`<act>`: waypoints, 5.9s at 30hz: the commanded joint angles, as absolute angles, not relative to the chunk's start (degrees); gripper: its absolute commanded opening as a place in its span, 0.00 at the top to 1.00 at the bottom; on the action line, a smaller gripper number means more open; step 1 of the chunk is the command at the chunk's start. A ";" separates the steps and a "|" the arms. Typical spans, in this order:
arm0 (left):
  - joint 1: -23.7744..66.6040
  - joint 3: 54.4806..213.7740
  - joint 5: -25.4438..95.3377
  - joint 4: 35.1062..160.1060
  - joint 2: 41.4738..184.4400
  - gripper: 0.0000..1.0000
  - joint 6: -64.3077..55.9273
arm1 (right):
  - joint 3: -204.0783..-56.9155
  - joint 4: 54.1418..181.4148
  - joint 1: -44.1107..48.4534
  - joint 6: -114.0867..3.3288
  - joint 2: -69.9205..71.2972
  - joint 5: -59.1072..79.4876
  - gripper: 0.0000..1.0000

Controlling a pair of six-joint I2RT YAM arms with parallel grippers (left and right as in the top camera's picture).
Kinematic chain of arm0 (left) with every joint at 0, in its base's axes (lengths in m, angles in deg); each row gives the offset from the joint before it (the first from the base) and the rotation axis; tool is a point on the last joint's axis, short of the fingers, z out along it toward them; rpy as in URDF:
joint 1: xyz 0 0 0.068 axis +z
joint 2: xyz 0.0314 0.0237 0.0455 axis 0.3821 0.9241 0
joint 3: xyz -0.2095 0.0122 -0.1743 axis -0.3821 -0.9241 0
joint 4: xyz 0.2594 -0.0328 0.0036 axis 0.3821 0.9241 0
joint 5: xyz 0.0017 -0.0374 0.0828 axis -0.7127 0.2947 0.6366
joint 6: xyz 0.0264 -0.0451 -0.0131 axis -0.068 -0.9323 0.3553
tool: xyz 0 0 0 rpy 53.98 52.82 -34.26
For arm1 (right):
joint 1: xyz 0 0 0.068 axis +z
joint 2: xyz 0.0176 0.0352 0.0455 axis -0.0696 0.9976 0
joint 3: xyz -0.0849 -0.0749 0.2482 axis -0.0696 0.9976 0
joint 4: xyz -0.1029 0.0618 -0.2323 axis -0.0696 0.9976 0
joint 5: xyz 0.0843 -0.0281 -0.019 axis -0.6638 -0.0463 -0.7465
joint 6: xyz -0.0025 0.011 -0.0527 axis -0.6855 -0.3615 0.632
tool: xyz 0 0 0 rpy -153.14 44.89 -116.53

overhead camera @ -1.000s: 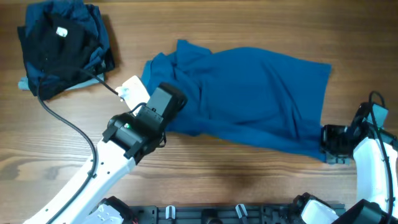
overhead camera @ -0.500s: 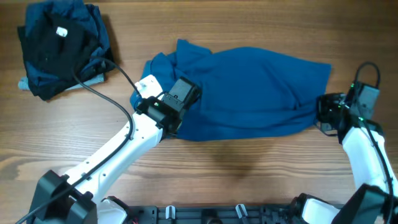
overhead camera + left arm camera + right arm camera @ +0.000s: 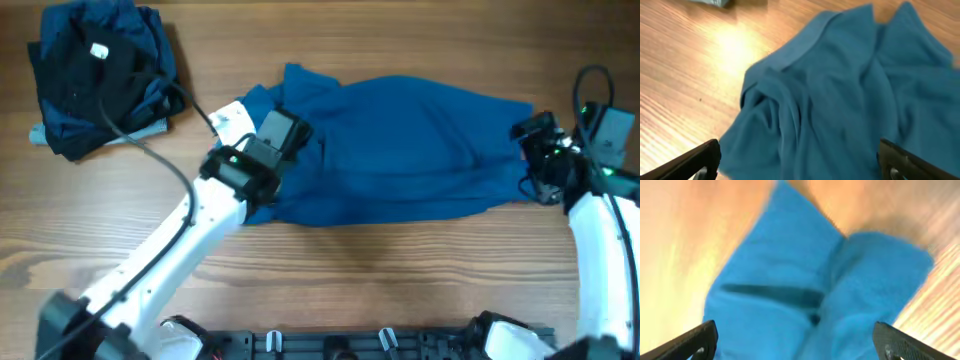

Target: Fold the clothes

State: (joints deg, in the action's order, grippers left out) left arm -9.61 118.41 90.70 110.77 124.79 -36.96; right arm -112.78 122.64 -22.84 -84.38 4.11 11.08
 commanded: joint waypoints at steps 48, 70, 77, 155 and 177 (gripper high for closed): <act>0.25 110.41 58.07 98.45 135.72 0.91 -37.14 | -115.49 144.63 -22.69 -68.45 -4.20 1.63 0.01; 0.25 113.54 67.56 82.43 135.24 0.00 -29.40 | -115.49 145.90 -22.69 -66.96 -4.20 1.63 0.01; 0.18 113.39 58.97 108.15 125.40 0.00 -30.15 | -115.10 150.25 -22.71 -74.85 -3.98 11.45 0.00; 0.25 113.34 62.66 110.25 138.10 0.51 -32.64 | -129.59 150.31 -11.22 -56.65 22.32 -2.00 0.70; 11.26 113.34 61.81 111.02 145.25 0.89 -31.13 | -114.03 127.93 -4.83 -67.16 35.58 13.39 0.79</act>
